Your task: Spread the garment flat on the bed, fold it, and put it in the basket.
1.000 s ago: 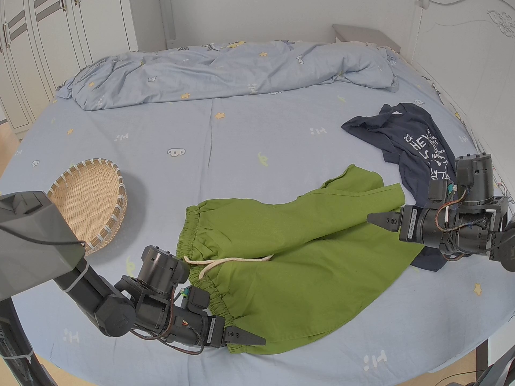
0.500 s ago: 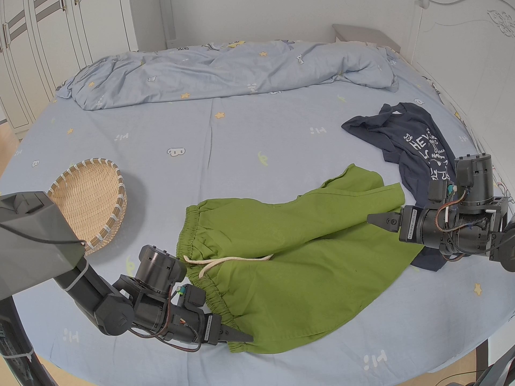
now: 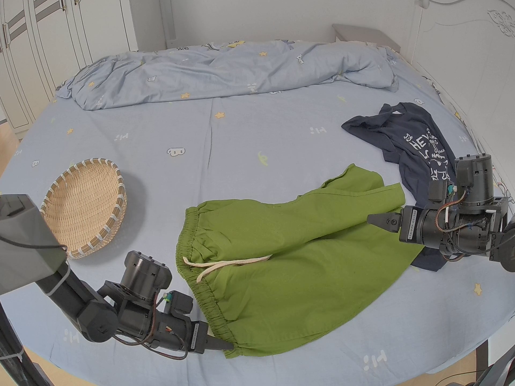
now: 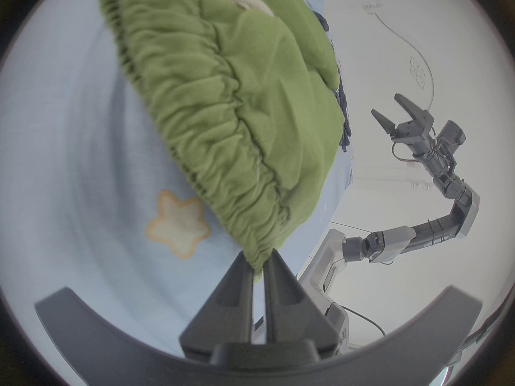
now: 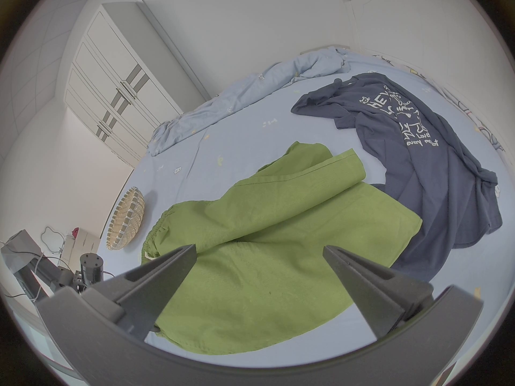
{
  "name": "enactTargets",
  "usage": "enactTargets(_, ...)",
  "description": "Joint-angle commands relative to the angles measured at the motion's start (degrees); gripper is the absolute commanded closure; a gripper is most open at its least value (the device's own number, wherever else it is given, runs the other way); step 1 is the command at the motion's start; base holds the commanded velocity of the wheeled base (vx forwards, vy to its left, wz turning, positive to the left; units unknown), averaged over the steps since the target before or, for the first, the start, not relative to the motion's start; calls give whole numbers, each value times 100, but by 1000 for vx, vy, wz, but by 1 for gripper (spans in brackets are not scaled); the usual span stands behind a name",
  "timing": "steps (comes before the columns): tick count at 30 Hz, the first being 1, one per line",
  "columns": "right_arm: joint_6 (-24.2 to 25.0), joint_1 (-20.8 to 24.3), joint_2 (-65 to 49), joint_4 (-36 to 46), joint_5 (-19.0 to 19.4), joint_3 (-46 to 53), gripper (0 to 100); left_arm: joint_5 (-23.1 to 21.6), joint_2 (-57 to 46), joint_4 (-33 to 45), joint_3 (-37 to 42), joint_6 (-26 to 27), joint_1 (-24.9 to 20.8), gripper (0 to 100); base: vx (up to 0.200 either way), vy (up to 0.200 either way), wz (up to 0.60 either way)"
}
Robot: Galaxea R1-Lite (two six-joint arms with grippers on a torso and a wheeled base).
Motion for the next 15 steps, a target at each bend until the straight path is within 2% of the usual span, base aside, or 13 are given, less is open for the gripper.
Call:
enactTargets(1,-8,9,3,31,17,-9,0,48,-654,38,328,-47,389,100,0,0,0)
enactTargets(3,-60,9,3,93,35,-18,0,48,-874,179,364,-56,644,100,0,0,0)
enactTargets(7,-227,-8,29,462,61,-53,0,48,-1384,1102,293,15,1347,100,0,0,0)
enactTargets(9,-236,-52,38,690,219,-89,0,48,-1595,1524,241,155,1699,100,0,0,0)
enactTargets(12,-236,-378,38,1068,659,-212,0,48,-1797,1954,232,568,2200,100,0,0,0)
enactTargets(13,-236,-545,38,1288,826,-282,0,48,-1850,2157,214,850,2437,100,0,0,0)
enactTargets(14,-227,-562,47,1306,843,-291,0,48,-1850,2183,214,885,2463,100,0,0,0)
enactTargets(15,-236,-799,56,1525,1001,-343,0,48,-1876,2447,179,1272,2771,100,0,0,0)
